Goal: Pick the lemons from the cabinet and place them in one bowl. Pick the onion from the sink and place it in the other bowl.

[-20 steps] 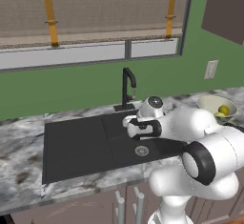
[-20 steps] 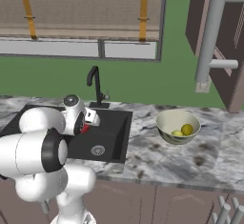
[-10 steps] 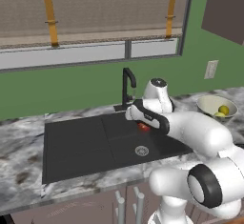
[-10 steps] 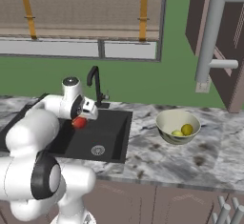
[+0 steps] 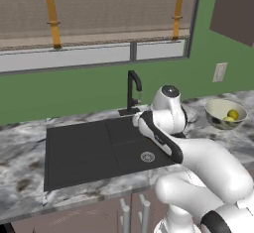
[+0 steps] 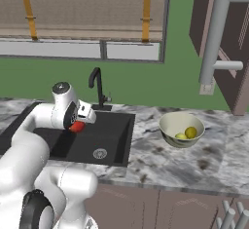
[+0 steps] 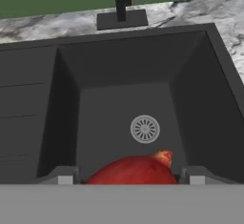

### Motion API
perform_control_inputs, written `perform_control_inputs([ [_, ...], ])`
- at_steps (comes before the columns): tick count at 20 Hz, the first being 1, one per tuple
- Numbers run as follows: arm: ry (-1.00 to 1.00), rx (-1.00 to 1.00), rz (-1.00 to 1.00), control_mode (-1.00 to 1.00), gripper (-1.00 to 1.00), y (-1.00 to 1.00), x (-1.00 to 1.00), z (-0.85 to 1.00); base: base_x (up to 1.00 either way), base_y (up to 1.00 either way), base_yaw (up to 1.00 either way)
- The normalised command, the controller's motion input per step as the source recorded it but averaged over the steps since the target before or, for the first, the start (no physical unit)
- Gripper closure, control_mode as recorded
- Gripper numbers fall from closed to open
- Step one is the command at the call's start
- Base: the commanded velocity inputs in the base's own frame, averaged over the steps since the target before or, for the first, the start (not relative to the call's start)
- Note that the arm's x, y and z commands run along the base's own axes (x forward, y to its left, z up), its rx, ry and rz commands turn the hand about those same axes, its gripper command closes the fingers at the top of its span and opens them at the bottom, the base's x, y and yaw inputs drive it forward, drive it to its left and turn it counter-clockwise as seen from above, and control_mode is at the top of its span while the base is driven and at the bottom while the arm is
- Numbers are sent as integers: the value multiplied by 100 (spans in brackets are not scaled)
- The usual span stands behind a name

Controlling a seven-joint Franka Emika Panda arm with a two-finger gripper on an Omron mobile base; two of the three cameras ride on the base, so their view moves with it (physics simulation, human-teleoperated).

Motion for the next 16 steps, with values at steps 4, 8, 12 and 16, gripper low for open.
perform_control_inputs([
  [4, 0, 0, 0, -100, 100, 0, 0, 0, 0, 0, 0],
  [8, 0, 0, 0, 100, 100, 3, -1, -1, -1, 30, -3],
  [12, 0, 0, 0, 100, 100, 0, 0, 0, -2, 64, -9],
  [16, 0, 0, 0, 100, 100, 0, 0, 0, -4, 73, -7],
])
